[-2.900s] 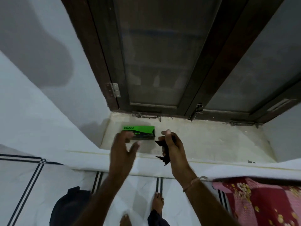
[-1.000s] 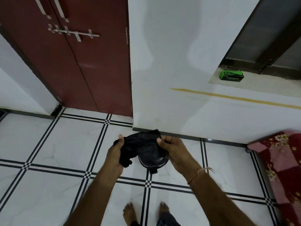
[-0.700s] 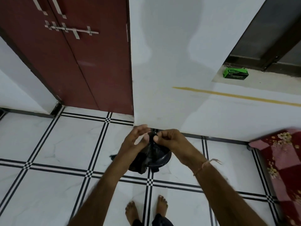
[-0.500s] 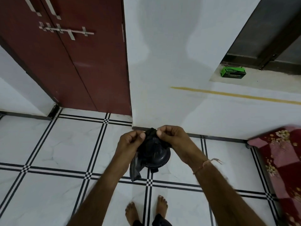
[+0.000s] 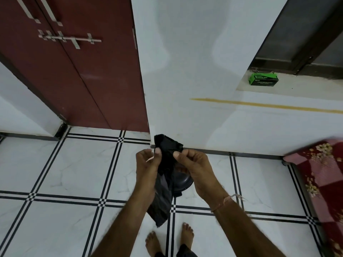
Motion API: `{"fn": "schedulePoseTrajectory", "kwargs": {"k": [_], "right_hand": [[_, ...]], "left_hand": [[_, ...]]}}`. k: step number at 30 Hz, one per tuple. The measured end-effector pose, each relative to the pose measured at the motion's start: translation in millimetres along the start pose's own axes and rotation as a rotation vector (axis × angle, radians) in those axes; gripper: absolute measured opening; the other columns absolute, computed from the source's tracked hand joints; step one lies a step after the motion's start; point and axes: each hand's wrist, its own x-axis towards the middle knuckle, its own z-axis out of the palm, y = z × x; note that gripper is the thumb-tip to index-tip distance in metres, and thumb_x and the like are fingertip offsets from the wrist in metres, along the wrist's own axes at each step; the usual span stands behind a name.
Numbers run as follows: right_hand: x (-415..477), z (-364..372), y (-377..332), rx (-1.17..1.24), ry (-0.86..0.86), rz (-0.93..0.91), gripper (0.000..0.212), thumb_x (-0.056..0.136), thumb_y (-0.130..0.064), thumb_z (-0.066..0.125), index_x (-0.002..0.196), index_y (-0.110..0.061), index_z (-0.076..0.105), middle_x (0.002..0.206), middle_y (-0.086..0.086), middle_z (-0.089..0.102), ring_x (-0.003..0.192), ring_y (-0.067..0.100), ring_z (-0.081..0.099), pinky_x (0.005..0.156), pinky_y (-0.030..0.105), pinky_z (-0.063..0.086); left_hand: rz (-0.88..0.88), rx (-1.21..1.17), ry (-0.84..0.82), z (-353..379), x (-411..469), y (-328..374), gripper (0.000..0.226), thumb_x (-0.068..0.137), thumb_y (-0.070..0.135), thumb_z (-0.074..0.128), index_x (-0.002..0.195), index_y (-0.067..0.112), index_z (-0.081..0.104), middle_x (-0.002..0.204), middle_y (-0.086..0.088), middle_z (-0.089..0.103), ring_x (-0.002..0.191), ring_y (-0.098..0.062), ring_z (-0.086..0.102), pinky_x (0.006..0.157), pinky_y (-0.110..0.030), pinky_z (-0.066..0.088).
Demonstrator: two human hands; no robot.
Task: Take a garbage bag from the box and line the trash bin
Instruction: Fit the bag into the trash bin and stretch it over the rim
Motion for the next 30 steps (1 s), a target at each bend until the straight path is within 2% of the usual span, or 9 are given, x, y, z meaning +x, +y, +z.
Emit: {"fn": "schedulePoseTrajectory", "kwargs": {"k": [2, 4, 6, 10, 13, 16, 20, 25, 30], "right_hand": [[0.7, -1.2, 0.2, 0.0, 0.012, -0.016, 0.019, 0.092, -0.013, 0.073, 0.079, -0.002, 0.065, 0.085, 0.02, 0.065, 0.084, 0.031, 0.065, 0.083, 0.043, 0.054], [0.4, -1.1, -0.1, -0.006, 0.003, -0.012, 0.018, 0.092, -0.013, 0.072, 0.08, -0.001, 0.066, 0.085, 0.022, 0.065, 0.083, 0.033, 0.063, 0.084, 0.047, 0.054], [-0.5, -0.4, 0.0, -0.016, -0.018, -0.002, 0.019, 0.094, -0.015, 0.07, 0.082, -0.001, 0.067, 0.082, 0.019, 0.064, 0.08, 0.031, 0.061, 0.079, 0.043, 0.054], [-0.4, 2.8, 3.8, 0.0, -0.014, 0.022, 0.033, 0.093, -0.028, 0.071, 0.087, 0.004, 0.066, 0.088, 0.024, 0.064, 0.086, 0.036, 0.059, 0.088, 0.055, 0.05], [-0.3, 5.4, 3.1, 0.112, -0.011, 0.048, 0.041, 0.098, -0.023, 0.064, 0.102, 0.017, 0.06, 0.095, 0.024, 0.067, 0.089, 0.034, 0.063, 0.085, 0.042, 0.055], [-1.0, 6.9, -3.3, 0.232, -0.018, 0.083, 0.033, 0.102, -0.019, 0.054, 0.115, 0.011, 0.061, 0.101, 0.02, 0.073, 0.09, 0.025, 0.072, 0.079, 0.031, 0.059], [4.1, 4.6, -3.8, 0.306, 0.058, 0.117, 0.034, 0.106, -0.019, 0.048, 0.125, 0.008, 0.059, 0.103, 0.015, 0.076, 0.091, 0.021, 0.075, 0.072, 0.026, 0.06], [15.8, 4.9, 8.6, 0.107, 0.261, 0.168, 0.038, 0.107, -0.026, 0.047, 0.116, 0.009, 0.059, 0.113, 0.026, 0.072, 0.094, 0.026, 0.071, 0.072, 0.03, 0.061], [23.0, 8.8, 11.5, 0.013, 0.339, 0.127, 0.023, 0.108, -0.02, 0.046, 0.098, -0.003, 0.058, 0.091, 0.015, 0.066, 0.087, 0.024, 0.062, 0.079, 0.034, 0.056]], "left_hand": [[0.161, 0.071, 0.017, -0.4, -11.1, 2.7, 0.041, 0.088, 0.052, 0.071, 0.115, 0.027, 0.054, 0.125, 0.001, 0.056, 0.113, -0.014, 0.058, 0.087, -0.028, 0.048], [0.242, -0.029, -0.159, 1.9, -18.6, 6.9, 0.028, 0.096, 0.039, 0.069, 0.108, 0.016, 0.059, 0.117, -0.005, 0.065, 0.106, -0.018, 0.064, 0.087, -0.031, 0.052], [0.211, -0.142, -0.311, 6.0, -21.2, 12.2, 0.022, 0.098, 0.027, 0.064, 0.099, 0.005, 0.063, 0.103, -0.01, 0.073, 0.097, -0.021, 0.069, 0.084, -0.035, 0.056], [0.15, -0.165, -0.296, 10.3, -17.9, 16.5, 0.021, 0.094, 0.029, 0.066, 0.093, 0.009, 0.07, 0.091, -0.008, 0.076, 0.088, -0.02, 0.072, 0.074, -0.031, 0.056], [0.015, -0.272, -0.295, 11.2, -17.1, 18.7, 0.03, 0.1, 0.028, 0.057, 0.104, 0.004, 0.073, 0.1, -0.014, 0.078, 0.095, -0.022, 0.075, 0.077, -0.029, 0.059], [-0.092, -0.342, -0.301, 9.1, -13.5, 20.8, 0.039, 0.105, 0.03, 0.049, 0.119, 0.0, 0.07, 0.114, -0.017, 0.077, 0.105, -0.024, 0.074, 0.082, -0.029, 0.06], [-0.15, -0.389, -0.291, -0.2, -5.4, 18.9, 0.043, 0.101, 0.036, 0.049, 0.117, 0.003, 0.07, 0.109, -0.013, 0.078, 0.098, -0.02, 0.076, 0.078, -0.029, 0.062], [-0.114, -0.228, -0.276, -5.7, -0.4, 13.0, 0.033, 0.106, 0.031, 0.046, 0.094, 0.01, 0.068, 0.092, -0.004, 0.078, 0.085, -0.016, 0.074, 0.071, -0.029, 0.061], [-0.011, -0.108, -0.244, -3.1, -0.4, 9.2, 0.037, 0.1, 0.042, 0.054, 0.097, 0.006, 0.061, 0.087, -0.008, 0.069, 0.08, -0.018, 0.066, 0.07, -0.03, 0.059]]}}
